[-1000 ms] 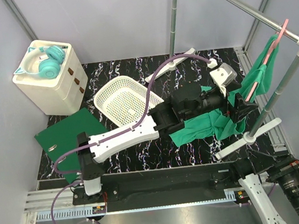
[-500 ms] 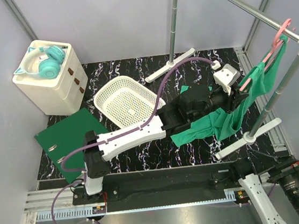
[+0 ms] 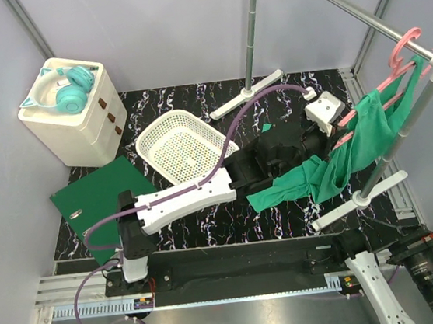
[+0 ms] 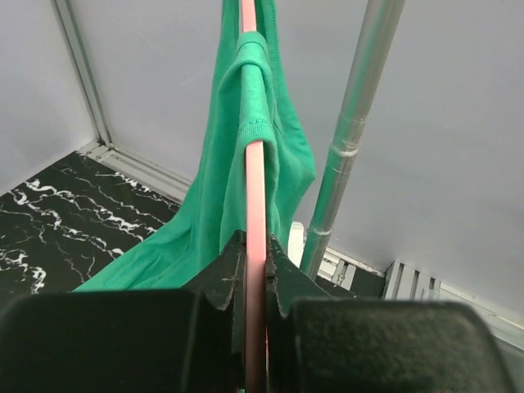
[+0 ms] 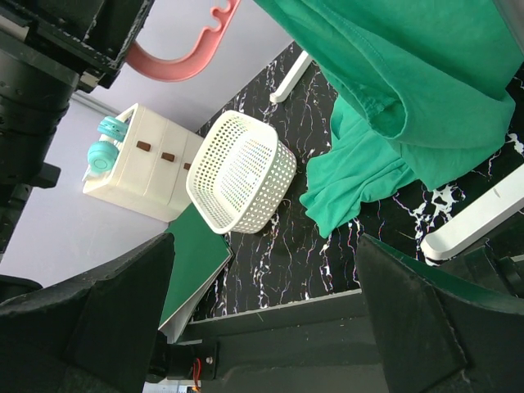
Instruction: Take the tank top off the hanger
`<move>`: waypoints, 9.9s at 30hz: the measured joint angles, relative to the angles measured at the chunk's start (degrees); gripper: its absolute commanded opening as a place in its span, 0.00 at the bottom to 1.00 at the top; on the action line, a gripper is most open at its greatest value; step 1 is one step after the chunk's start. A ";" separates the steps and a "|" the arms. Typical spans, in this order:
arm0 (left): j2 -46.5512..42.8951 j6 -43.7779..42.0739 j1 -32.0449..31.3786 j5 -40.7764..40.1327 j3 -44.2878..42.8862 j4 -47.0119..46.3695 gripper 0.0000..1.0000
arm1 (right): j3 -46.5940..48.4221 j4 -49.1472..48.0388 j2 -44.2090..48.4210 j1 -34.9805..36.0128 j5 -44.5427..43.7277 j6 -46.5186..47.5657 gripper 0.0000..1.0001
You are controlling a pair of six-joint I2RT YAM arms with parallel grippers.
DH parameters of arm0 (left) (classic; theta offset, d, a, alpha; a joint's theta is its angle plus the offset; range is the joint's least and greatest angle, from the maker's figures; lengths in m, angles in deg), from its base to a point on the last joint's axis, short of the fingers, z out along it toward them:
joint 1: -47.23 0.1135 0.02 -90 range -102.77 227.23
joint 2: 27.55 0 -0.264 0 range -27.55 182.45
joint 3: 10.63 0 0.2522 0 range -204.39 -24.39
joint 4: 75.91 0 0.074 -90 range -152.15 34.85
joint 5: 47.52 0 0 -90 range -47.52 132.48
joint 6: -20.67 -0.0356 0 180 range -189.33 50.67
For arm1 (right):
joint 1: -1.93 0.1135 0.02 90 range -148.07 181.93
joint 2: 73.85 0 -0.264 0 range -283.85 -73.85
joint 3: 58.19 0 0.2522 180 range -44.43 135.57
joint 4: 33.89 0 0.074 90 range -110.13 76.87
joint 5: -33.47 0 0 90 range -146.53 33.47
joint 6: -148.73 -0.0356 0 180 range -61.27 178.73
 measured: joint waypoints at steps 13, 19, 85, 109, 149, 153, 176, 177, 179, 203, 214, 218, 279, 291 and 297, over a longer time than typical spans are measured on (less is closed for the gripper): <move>-9.55 -2.14 -0.52 -3.32 0.00 4.15 0.00 | -2.99 -0.02 0.00 0.00 0.70 1.11 1.00; -17.40 -2.56 -0.57 -4.52 7.56 6.08 0.00 | -6.23 -2.14 -0.02 0.00 5.25 3.85 1.00; -54.86 16.00 2.45 1.92 53.29 20.63 0.00 | -4.57 -43.45 -51.25 12.20 21.68 18.29 0.74; -49.48 18.32 7.80 6.86 43.71 22.58 0.72 | -9.70 -50.42 -52.35 13.86 9.03 29.62 0.00; -29.38 19.87 6.58 -11.26 39.21 9.46 0.45 | -4.48 -51.01 -56.28 13.86 -10.43 35.30 0.00; -27.52 19.85 6.58 -11.61 37.51 8.83 0.43 | -4.48 -51.01 -56.15 13.86 -10.19 35.23 0.00; -45.48 12.04 7.45 -16.61 40.02 10.75 0.00 | -12.48 -51.52 -43.95 13.86 -11.63 31.30 0.00; -47.76 12.07 7.45 -17.51 41.79 10.75 0.00 | -12.96 -51.52 -42.99 13.86 -11.93 30.60 0.00; -50.69 12.28 7.56 -18.64 44.89 10.62 0.00 | -13.55 -51.49 -41.29 13.86 -12.50 29.18 0.00; -60.26 20.85 7.56 -9.75 62.99 6.40 0.00 | -11.37 -59.25 -43.12 13.86 -4.00 3.65 0.00; -50.60 23.63 8.85 -10.05 66.71 1.57 0.00 | -11.10 -72.11 -42.95 13.86 12.57 -10.23 0.00; -44.94 24.79 11.52 -7.23 64.83 0.09 0.00 | -11.04 -72.11 -40.63 13.86 14.95 -11.17 0.00; -65.00 19.87 17.59 23.63 49.07 13.03 0.99 | -11.56 -43.85 -38.03 13.86 12.09 25.68 0.00; -54.45 21.75 11.78 28.74 49.42 15.13 0.40 | -11.56 -41.16 -37.13 13.86 5.90 28.09 0.00; -51.87 20.72 11.19 28.24 48.92 17.20 0.00 | -11.52 -40.89 -37.09 13.81 4.66 28.11 0.10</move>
